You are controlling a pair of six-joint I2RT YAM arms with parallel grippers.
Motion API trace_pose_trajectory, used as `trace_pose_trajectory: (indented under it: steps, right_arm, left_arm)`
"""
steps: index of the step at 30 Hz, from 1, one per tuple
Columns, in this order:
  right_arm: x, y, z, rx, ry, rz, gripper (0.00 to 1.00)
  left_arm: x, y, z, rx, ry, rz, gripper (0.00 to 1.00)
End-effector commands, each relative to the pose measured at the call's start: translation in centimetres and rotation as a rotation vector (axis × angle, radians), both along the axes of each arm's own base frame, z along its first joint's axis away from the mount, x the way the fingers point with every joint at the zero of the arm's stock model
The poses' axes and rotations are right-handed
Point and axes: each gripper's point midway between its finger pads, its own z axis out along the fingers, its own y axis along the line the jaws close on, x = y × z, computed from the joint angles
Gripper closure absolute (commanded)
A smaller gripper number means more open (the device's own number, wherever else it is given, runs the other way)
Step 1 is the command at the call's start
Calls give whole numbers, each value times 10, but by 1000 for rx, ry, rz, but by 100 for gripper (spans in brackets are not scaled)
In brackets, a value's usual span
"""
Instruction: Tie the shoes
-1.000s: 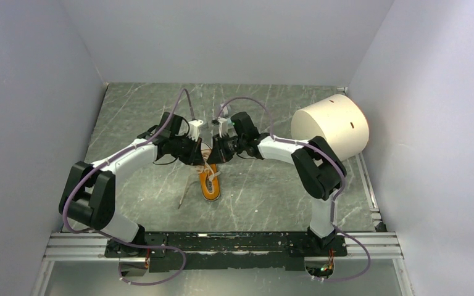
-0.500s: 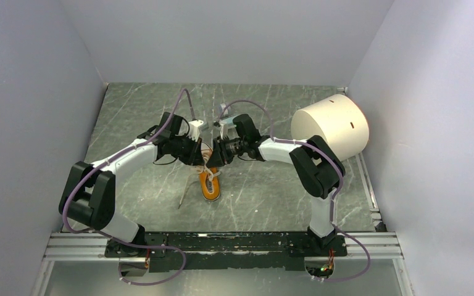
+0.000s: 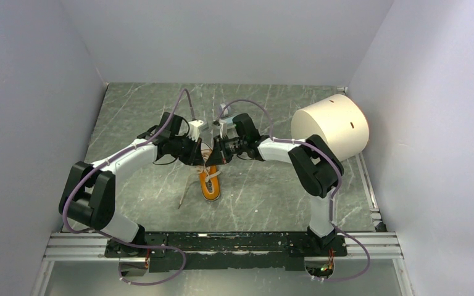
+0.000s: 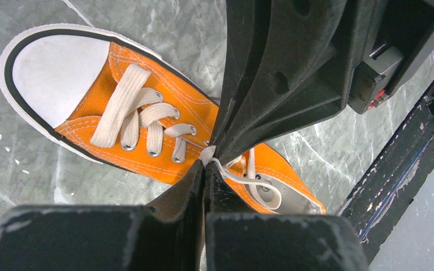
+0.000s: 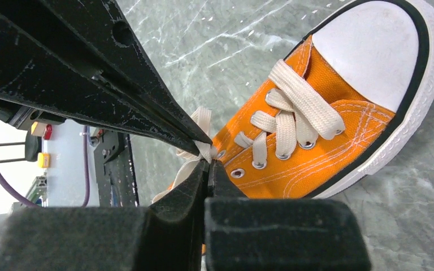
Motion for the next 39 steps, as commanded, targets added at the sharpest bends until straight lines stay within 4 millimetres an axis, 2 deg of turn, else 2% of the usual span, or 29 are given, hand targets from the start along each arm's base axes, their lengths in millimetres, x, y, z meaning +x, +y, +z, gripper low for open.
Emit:
trace_pose_trajectory:
  steps: [1, 5, 16, 21, 24, 27, 29, 33, 36, 39]
  right_arm:
    - [9, -2, 19, 33, -54, -24, 100]
    - [2, -4, 31, 64, -54, -26, 100]
    - [-2, 0, 33, 81, -22, -20, 100]
    - [0, 2, 50, 111, -27, -45, 100]
    - [-6, 10, 54, 118, -19, -40, 91]
    - [-13, 15, 43, 74, -20, -18, 79]
    - [-15, 13, 45, 68, -20, -19, 69]
    - [-19, -6, 46, 9, -63, -19, 52]
    - [-15, -28, 42, -37, -95, -40, 46]
    - [-2, -44, 40, -74, -146, -84, 45]
  left_arm:
    - [4, -4, -2, -8, -23, -5, 94]
    - [7, -12, -6, -49, -5, 2, 93]
    - [3, -20, -14, -113, 53, 31, 88]
    - [4, -20, -17, -139, 63, 27, 88]
    - [3, -22, -18, -188, 78, 20, 91]
    - [2, -26, -17, -223, 88, 15, 94]
    - [2, -26, -16, -229, 85, 12, 94]
    - [1, -22, -15, -228, 78, 18, 94]
    - [0, -20, -16, -222, 76, 20, 94]
    - [0, -20, -15, -228, 73, 21, 94]
